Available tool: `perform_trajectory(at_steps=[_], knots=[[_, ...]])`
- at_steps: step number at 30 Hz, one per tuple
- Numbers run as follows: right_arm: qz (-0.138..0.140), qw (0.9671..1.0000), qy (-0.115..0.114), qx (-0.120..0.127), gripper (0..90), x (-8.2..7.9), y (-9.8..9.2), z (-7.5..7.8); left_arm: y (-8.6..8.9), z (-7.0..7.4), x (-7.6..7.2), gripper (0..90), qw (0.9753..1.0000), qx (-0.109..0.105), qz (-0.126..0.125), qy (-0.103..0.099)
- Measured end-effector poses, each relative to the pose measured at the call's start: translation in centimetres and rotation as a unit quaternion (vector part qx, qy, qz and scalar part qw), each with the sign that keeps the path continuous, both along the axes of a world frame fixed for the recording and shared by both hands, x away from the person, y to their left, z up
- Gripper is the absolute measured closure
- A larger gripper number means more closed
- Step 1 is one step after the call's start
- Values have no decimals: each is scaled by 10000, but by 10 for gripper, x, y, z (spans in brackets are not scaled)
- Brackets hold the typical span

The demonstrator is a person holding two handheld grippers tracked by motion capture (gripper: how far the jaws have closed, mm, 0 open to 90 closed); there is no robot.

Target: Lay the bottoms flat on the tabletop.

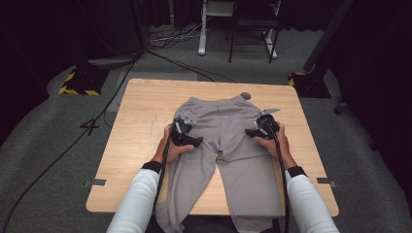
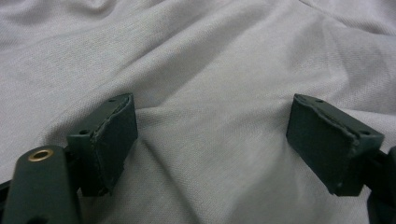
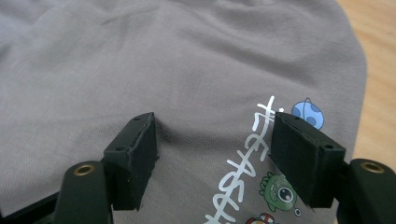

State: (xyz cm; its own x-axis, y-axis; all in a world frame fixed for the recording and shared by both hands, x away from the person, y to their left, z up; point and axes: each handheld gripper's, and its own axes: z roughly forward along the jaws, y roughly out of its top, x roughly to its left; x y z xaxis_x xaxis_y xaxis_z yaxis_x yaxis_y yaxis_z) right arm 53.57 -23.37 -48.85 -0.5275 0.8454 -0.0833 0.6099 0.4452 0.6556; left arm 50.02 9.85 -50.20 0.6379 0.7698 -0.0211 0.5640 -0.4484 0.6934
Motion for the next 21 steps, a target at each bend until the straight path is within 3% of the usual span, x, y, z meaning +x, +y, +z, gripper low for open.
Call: perform_trajectory(at_steps=[2,4,6,7,8,10,12,14,15,16,19,21], knots=[[-96,9996,-80,-242,320,3,3,2,-1,2,4,157,9999,97,24,69],[-194,9986,-139,-480,346,0,6,6,-2,11,-1,180,9991,387,135,96],[-51,9992,-204,-348,369,-10,6,14,2,19,-11,257,9998,215,-8,-48],[44,9988,-390,-295,380,-19,7,19,4,26,-20,248,9998,49,-113,-135],[227,9984,-497,-154,390,-30,8,25,7,31,-30,253,9993,-181,-277,-157],[670,9963,-524,90,398,-53,12,34,9,37,-58,247,9972,-325,-677,-36],[1265,9906,-487,204,400,-85,22,38,9,37,-85,253,9948,-274,-976,-54],[1724,9838,-455,165,419,-111,32,36,9,32,-120,264,9908,-204,-1341,-49],[2001,9791,-337,166,418,-127,38,32,9,29,-131,265,9894,-130,-1447,-72],[2138,9765,-214,157,417,-136,42,28,10,23,-146,268,9879,-69,-1546,-19],[2556,9667,98,2,407,-162,54,12,14,10,-167,281,9860,1,-1656,216],[2674,9635,114,16,405,-168,58,8,15,7,-174,324,9845,40,-1733,253]])
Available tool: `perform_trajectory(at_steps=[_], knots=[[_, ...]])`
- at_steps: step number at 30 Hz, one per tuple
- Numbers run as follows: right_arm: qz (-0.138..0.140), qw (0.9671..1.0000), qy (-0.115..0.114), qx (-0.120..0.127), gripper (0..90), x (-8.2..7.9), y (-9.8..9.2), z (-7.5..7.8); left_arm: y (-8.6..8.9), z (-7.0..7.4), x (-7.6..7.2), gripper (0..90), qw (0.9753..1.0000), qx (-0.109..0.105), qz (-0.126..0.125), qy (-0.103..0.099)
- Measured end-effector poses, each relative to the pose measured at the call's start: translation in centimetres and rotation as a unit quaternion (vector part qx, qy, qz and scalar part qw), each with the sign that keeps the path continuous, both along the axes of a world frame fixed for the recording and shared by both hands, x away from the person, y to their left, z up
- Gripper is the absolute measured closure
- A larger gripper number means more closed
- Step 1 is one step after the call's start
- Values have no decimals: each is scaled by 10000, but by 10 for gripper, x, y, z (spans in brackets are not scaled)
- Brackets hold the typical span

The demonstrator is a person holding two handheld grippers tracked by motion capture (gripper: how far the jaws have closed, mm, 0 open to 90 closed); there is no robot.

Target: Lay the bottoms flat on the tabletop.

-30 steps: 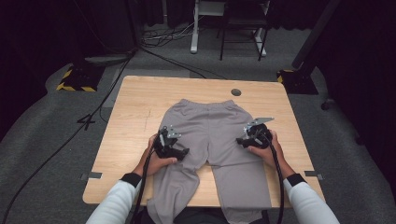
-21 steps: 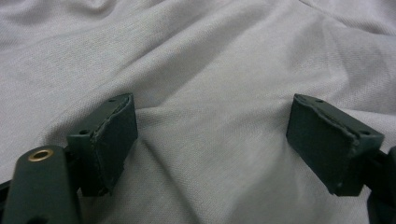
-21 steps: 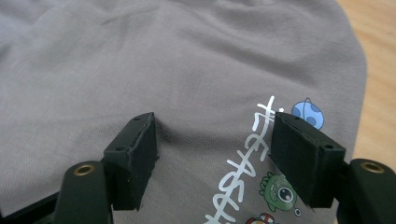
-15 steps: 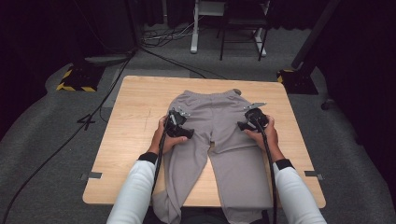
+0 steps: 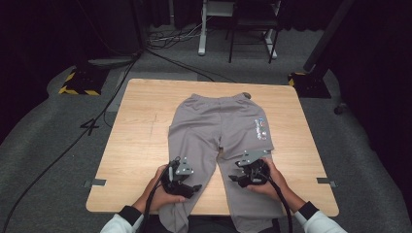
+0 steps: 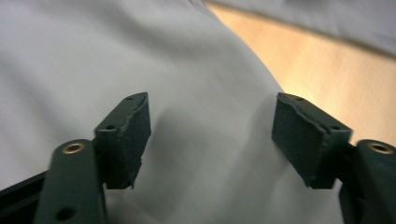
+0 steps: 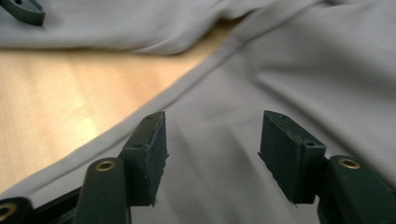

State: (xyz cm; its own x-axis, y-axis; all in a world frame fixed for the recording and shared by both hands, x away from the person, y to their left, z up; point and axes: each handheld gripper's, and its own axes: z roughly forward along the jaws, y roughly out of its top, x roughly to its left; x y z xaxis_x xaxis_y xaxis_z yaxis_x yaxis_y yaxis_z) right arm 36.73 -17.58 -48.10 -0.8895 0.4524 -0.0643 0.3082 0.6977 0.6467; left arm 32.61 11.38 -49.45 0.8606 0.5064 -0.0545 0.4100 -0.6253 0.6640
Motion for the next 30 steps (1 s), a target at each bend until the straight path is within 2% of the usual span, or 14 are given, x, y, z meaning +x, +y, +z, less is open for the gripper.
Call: perform_trajectory(at_steps=[5,9,12,14,17,20,21,22,24,25,26,28,29,30], knots=[[45,9999,-35,89,400,-3,6,1,5,0,-5,456,10000,-18,8,-87],[-42,10000,27,3,395,0,3,-6,10,0,-1,763,9999,-126,-53,-75],[-120,9999,84,70,396,4,-2,-7,16,4,2,862,9995,-270,-120,-150],[-201,9997,107,88,394,7,-6,-8,26,15,8,865,9975,-689,-101,-142],[-452,9988,135,136,393,15,-11,-8,49,36,25,864,9907,-1329,30,-272],[-594,9980,128,176,391,21,-16,-9,78,50,56,853,9812,-1874,424,-192],[-645,9977,136,183,391,23,-18,-9,87,50,68,828,9798,-1905,581,-149],[-698,9973,127,185,391,24,-19,-9,97,50,80,828,9804,-1690,971,-293],[-753,9968,149,209,391,25,-20,-9,112,44,98,730,9718,-1744,1584,-70],[-763,9968,141,206,391,25,-20,-9,120,39,106,695,9681,-1590,1935,-56],[-769,9968,131,199,390,25,-21,-9,123,38,108,695,9684,-1432,2037,-116],[-784,9966,152,210,390,25,-21,-9,122,39,100,553,9677,-1513,2012,-117],[-780,9966,148,213,390,25,-21,-9,118,41,94,482,9699,-1543,1877,-172],[-781,9966,141,208,390,25,-21,-9,111,43,85,445,9751,-1465,1644,-243]])
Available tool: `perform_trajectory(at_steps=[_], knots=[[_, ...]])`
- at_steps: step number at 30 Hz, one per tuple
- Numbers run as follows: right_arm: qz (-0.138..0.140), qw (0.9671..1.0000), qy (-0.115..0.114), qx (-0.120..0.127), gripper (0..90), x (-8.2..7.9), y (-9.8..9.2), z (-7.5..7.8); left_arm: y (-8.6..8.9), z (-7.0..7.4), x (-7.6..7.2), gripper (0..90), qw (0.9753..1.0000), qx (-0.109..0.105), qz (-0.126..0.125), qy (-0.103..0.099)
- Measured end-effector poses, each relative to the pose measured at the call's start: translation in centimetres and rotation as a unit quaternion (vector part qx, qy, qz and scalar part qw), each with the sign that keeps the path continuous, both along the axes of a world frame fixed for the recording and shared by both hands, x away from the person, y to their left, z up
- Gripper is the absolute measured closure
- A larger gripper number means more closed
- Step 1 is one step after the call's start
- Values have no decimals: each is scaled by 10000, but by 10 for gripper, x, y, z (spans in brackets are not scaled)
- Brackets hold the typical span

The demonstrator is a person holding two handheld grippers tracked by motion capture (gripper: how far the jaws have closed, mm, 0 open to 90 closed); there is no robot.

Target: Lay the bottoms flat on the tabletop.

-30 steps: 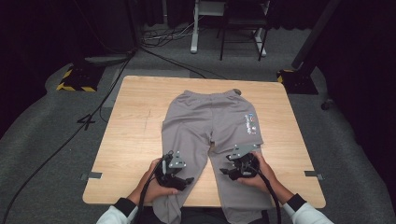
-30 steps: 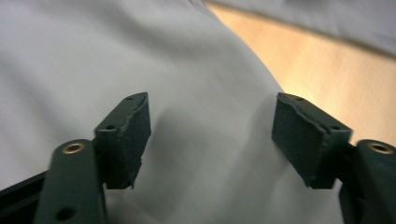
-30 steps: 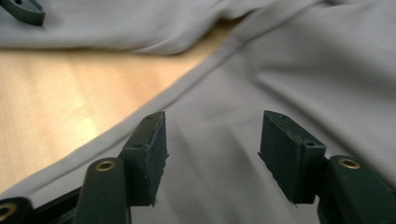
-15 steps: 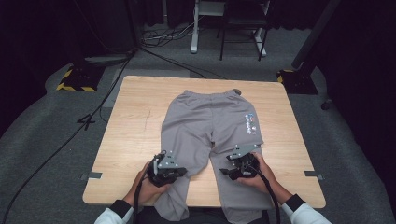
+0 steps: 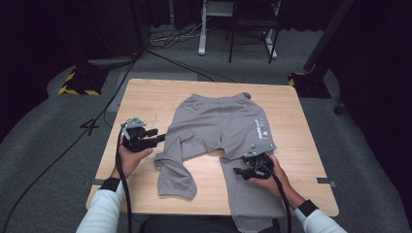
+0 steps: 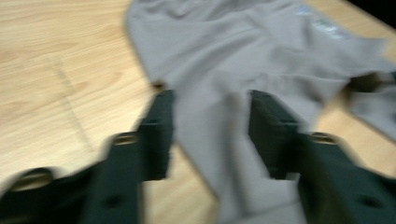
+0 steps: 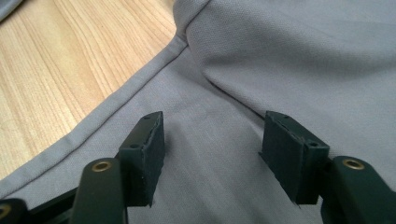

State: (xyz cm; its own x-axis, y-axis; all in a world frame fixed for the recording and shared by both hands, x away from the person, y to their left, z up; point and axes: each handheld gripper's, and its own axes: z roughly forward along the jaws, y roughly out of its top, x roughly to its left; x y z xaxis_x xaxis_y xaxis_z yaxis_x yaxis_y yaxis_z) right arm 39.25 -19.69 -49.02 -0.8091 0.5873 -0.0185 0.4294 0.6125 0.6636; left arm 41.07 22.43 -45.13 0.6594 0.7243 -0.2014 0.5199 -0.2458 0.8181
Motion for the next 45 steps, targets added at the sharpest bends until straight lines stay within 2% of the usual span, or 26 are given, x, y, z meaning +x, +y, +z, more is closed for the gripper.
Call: perform_trajectory(at_steps=[1,2,3,5,7,9,10,11,15,16,17,21,23,25,28,29,30,31,33,36,37,39,40,41,43,45], knots=[[6,10000,2,2,390,0,0,0,-13,2,-14,394,9993,237,-285,-90],[5,10000,10,17,390,0,0,0,-21,2,-24,363,9986,326,-419,-78],[5,10000,11,12,391,0,0,0,-32,1,-37,352,9967,448,-654,-180],[-13,10000,-8,-13,396,-1,0,0,-57,-4,-66,324,9907,713,-1139,-221],[-20,10000,-10,-27,396,-1,-1,1,-73,-7,-84,306,9858,844,-1442,-136],[-26,10000,8,-25,397,-1,-1,1,-86,-11,-101,306,9798,1076,-1677,-186],[-31,10000,4,-29,400,-1,-1,1,-93,-15,-110,307,9763,1279,-1738,-190],[-19,10000,5,-40,403,-2,-1,1,-96,-18,-114,306,9737,1378,-1802,-212],[-12,10000,9,-23,401,-1,-1,1,-104,-29,-121,340,9678,1551,-1981,-78],[-10,10000,13,-25,402,-1,-1,1,-106,-31,-121,361,9648,1705,-2000,-107],[-11,10000,17,-30,402,-2,-1,1,-108,-34,-120,391,9633,1781,-2004,-112],[-12,10000,18,-23,402,-2,-1,1,-106,-41,-115,512,9661,1723,-1921,-33],[-9,10000,17,-13,401,-2,-1,1,-104,-41,-113,639,9650,1772,-1927,-145],[-13,10000,16,-10,401,-2,-1,0,-102,-40,-114,703,9646,1820,-1879,-335],[-12,10000,18,-8,401,-2,-1,0,-97,-31,-116,814,9714,1516,-1677,-725],[-9,10000,17,-7,399,-2,-1,0,-91,-23,-115,821,9754,1280,-1584,-840],[1,10000,5,-11,396,-1,-1,0,-86,-17,-114,821,9778,1132,-1524,-889],[-1,10000,5,-10,393,-1,-1,0,-76,-7,-113,821,9823,875,-1313,-1005],[-5,10000,13,-11,389,-1,-2,0,-57,4,-109,822,9879,549,-942,-1105],[-20,10000,17,-11,385,0,-2,0,-22,13,-102,826,9925,159,-139,-1200],[-33,10000,17,-12,385,0,-2,0,-8,13,-98,826,9925,120,186,-1204],[-49,10000,18,-14,384,1,-2,0,10,10,-91,825,9932,-53,506,-1045],[-52,10000,19,-13,384,1,-2,0,21,7,-88,823,9922,-98,748,-996],[-66,10000,27,-6,384,1,-2,0,32,3,-83,821,9906,-22,1003,-930],[-79,10000,32,-10,384,2,-2,0,48,-4,-76,819,9891,-153,1271,-721],[-90,10000,29,-7,384,2,-2,0,62,-12,-70,817,9853,-20,1616,-548]])
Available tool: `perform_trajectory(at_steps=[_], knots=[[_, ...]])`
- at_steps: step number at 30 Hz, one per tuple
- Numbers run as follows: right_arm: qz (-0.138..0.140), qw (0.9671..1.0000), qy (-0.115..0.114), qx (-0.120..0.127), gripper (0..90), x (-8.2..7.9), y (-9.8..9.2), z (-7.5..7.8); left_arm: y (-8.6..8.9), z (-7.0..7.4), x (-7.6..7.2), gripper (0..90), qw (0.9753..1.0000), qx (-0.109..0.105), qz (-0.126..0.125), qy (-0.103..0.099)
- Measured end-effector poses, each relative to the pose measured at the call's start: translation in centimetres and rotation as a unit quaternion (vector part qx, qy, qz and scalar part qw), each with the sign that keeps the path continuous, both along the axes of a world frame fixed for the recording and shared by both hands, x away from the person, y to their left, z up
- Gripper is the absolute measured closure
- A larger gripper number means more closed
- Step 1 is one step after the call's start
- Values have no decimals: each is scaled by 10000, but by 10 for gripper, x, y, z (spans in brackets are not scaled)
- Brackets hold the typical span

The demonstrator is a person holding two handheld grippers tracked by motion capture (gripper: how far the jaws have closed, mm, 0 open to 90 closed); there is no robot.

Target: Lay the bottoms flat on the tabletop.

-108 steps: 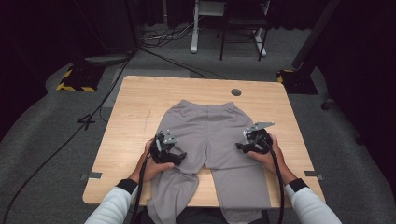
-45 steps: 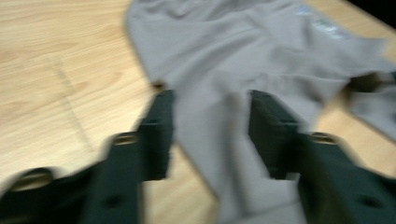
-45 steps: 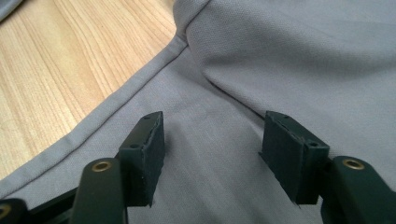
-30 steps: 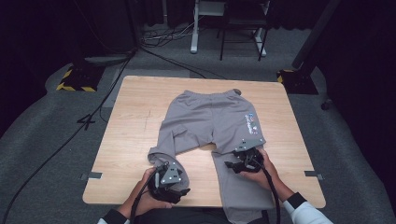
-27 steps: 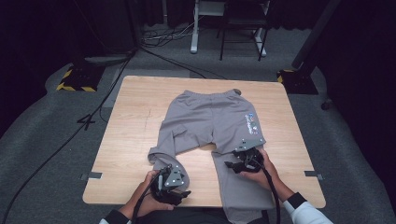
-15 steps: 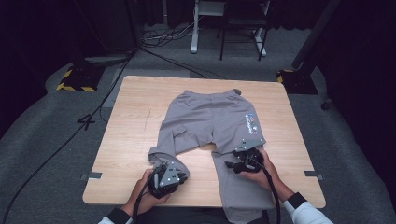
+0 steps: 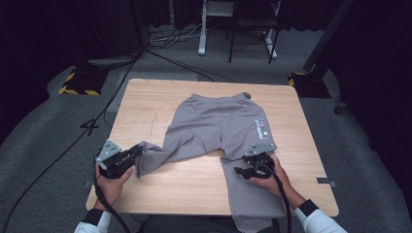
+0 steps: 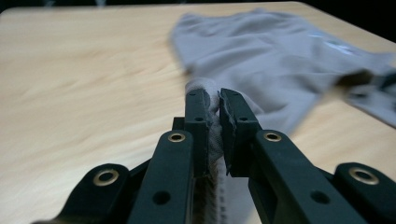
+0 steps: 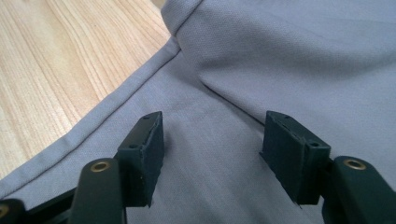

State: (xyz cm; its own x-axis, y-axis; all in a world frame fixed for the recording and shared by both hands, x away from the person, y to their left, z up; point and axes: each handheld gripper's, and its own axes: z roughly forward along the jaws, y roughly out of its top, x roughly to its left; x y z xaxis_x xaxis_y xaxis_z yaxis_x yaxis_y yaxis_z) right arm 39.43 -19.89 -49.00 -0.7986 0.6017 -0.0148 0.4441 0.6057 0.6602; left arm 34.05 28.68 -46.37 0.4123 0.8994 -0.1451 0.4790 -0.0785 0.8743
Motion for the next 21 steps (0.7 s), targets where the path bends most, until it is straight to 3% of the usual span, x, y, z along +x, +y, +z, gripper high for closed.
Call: perform_trajectory(at_steps=[3,6,8,9,11,12,13,14,16,18,21], knots=[[4,10000,-7,-6,381,1,0,0,18,-11,6,793,9986,188,399,307],[-2,10000,-1,-10,377,1,-1,0,28,-17,7,706,9947,286,777,604],[-21,10000,-13,-17,371,2,-1,0,27,-16,6,557,9920,488,1012,573],[-19,10000,-11,-16,371,2,-2,0,25,-14,5,505,9923,543,978,532],[-26,10000,-4,-24,371,3,-2,0,15,-8,0,421,9970,483,517,327],[-24,10000,-1,-23,371,3,-2,0,6,-5,-2,399,9976,554,313,256],[-18,10000,-5,-28,371,3,-2,0,-6,-3,-3,381,9978,580,-96,318],[-7,10000,-12,-35,371,3,-2,0,-13,-3,-4,357,9971,630,-298,304],[2,10000,-17,-35,372,3,-2,0,-32,-4,-5,356,9927,867,-757,373],[1,10000,-19,-33,372,3,-2,0,-47,-8,-4,355,9847,1265,-1113,439],[11,10000,-20,-35,373,3,-2,0,-57,-17,0,387,9783,1717,-978,631]])
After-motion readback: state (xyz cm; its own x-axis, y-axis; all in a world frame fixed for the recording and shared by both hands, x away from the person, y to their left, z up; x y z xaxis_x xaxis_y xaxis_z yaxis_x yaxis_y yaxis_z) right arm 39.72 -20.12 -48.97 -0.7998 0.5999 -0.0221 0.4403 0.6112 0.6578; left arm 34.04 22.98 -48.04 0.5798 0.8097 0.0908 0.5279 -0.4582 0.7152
